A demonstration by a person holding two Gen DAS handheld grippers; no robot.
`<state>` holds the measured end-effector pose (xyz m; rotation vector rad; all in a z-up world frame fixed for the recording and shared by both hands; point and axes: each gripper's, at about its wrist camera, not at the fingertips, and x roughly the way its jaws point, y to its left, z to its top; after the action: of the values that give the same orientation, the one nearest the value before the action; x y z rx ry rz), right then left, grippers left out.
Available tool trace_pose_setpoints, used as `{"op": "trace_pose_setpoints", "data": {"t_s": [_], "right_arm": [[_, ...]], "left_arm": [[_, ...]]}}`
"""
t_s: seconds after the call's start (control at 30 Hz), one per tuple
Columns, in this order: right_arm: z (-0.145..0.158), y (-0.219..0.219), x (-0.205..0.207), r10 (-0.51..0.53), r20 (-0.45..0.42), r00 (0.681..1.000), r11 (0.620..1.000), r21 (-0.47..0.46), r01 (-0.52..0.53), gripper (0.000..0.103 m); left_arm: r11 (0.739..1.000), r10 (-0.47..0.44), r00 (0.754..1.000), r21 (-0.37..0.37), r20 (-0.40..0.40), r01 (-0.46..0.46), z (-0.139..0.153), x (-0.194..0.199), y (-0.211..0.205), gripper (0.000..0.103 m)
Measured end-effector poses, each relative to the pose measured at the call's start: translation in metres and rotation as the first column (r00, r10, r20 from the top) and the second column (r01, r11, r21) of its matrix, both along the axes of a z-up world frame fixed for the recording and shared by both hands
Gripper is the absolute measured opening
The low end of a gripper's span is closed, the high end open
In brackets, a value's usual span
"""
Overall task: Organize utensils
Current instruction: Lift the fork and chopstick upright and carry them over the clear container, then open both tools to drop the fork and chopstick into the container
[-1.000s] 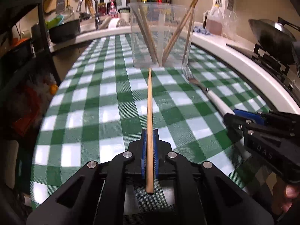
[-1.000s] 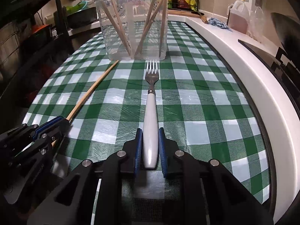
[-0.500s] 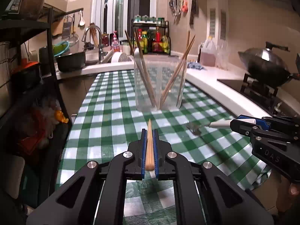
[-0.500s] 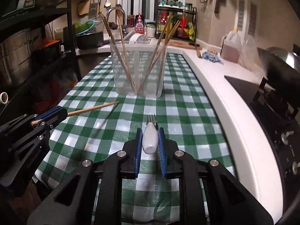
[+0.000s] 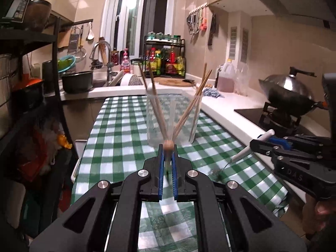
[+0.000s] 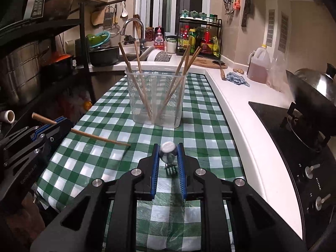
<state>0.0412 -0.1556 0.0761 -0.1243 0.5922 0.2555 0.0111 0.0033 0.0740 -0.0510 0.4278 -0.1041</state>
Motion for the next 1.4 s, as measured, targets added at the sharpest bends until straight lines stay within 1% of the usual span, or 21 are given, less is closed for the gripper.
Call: {"op": "trace_pose_setpoints", "data": {"t_s": [0.1,0.2,0.33,0.43,0.57,0.73,0.9,1.03,1.1,1.2,1.23,1.33,1.4], "right_arm": [[0.009,0.000,0.006,0.016,-0.008,1.000,1.000,0.016,-0.015,0.017],[0.019,0.000,0.013,0.029,-0.016,0.999,0.999,0.036,-0.028,0.017],[0.033,-0.001,0.023,0.041,-0.019,0.999,0.997,0.061,-0.040,0.017],[0.043,-0.001,0.031,0.055,-0.026,0.998,0.996,0.075,-0.053,0.017],[0.059,-0.003,0.043,0.068,-0.025,0.997,0.994,0.091,-0.065,0.017],[0.092,-0.009,0.060,0.058,0.011,0.998,0.991,0.124,-0.059,0.017],[0.133,-0.002,0.080,0.068,0.062,0.996,0.987,0.141,-0.076,0.017],[0.172,0.008,0.096,0.062,0.148,0.987,0.986,0.144,-0.083,0.017],[0.185,0.013,0.109,0.055,0.170,0.984,0.985,0.152,-0.081,0.016],[0.189,0.021,0.129,0.037,0.169,0.985,0.988,0.143,-0.062,0.017],[0.188,0.024,0.135,0.038,0.171,0.984,0.988,0.139,-0.062,0.016],[0.176,0.034,0.155,0.037,0.161,0.986,0.992,0.116,-0.056,0.016],[0.167,0.038,0.167,0.031,0.146,0.989,0.993,0.111,-0.048,0.016]], "left_arm": [[1.000,-0.019,1.000,-0.010,0.011,0.019,0.015,0.004,0.003,0.006],[0.999,-0.023,1.000,-0.041,0.021,0.024,0.030,0.009,0.010,0.006],[0.997,-0.027,1.000,-0.079,0.014,0.028,0.046,0.022,0.019,0.006],[0.995,-0.032,0.999,-0.089,0.006,0.032,0.055,0.031,0.021,0.006],[0.993,-0.048,0.999,-0.110,-0.006,0.047,0.076,0.048,0.027,0.006],[0.985,-0.065,0.998,-0.157,0.011,0.065,0.114,0.071,0.040,0.006],[0.982,-0.043,0.995,-0.180,0.089,0.058,0.151,0.091,0.051,0.006],[0.976,-0.029,0.990,-0.208,0.140,0.058,0.171,0.115,0.057,0.006],[0.978,-0.019,0.988,-0.202,0.154,0.050,0.173,0.126,0.058,0.006],[0.976,-0.022,0.990,-0.211,0.141,0.051,0.160,0.143,0.058,0.006],[0.977,-0.019,0.992,-0.209,0.123,0.045,0.150,0.152,0.057,0.006],[0.976,-0.035,0.997,-0.214,0.075,0.050,0.132,0.169,0.057,0.006],[0.979,-0.043,0.998,-0.198,0.050,0.052,0.120,0.179,0.055,0.006]]}}
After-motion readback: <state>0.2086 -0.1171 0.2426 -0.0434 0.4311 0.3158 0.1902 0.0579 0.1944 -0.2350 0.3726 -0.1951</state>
